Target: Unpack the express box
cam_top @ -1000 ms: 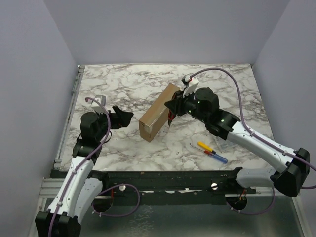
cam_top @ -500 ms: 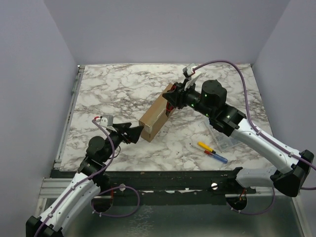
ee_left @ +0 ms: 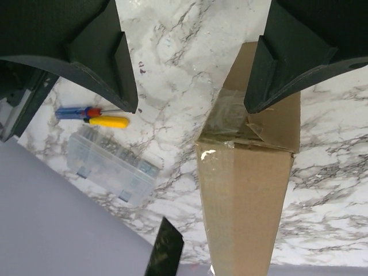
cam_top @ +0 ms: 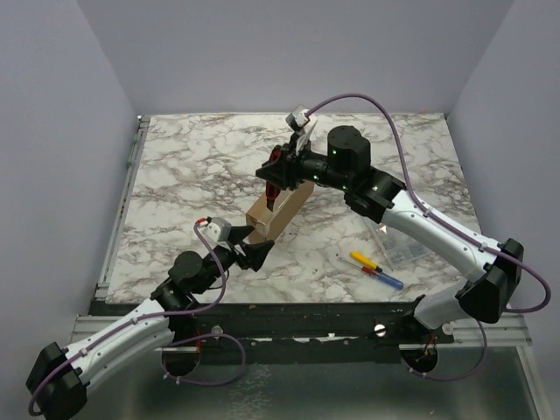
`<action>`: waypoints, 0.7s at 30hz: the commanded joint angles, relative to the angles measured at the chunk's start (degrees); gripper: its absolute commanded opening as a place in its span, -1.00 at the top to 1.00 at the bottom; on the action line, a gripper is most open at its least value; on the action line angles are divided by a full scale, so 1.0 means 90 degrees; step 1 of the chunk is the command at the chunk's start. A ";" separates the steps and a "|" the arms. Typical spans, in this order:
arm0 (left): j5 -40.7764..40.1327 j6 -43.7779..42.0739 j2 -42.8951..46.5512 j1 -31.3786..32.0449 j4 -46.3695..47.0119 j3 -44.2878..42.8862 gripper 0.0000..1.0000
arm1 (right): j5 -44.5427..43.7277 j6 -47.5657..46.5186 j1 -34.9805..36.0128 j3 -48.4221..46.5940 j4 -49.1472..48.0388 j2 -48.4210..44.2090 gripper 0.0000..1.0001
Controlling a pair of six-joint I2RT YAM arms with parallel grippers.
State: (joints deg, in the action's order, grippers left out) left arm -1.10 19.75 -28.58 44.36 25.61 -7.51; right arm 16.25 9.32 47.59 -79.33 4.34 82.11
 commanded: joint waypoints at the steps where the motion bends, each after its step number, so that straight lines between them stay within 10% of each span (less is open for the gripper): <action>1: -0.0872 -0.0899 -0.0294 0.0316 0.0401 0.0173 -0.61 | 0.0412 -0.0073 0.0088 -0.0543 -0.0230 0.0403 0.99; 21: -0.1236 -0.2165 -0.1784 0.0363 0.2507 0.0537 -0.34 | -0.1333 -0.0968 0.1020 -0.0747 -0.0503 0.1232 0.99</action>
State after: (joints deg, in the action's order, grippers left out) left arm -11.94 2.68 -41.85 47.37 41.67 -2.33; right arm 7.92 3.07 56.55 -83.77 1.78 90.74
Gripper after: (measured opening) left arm 0.681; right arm 0.277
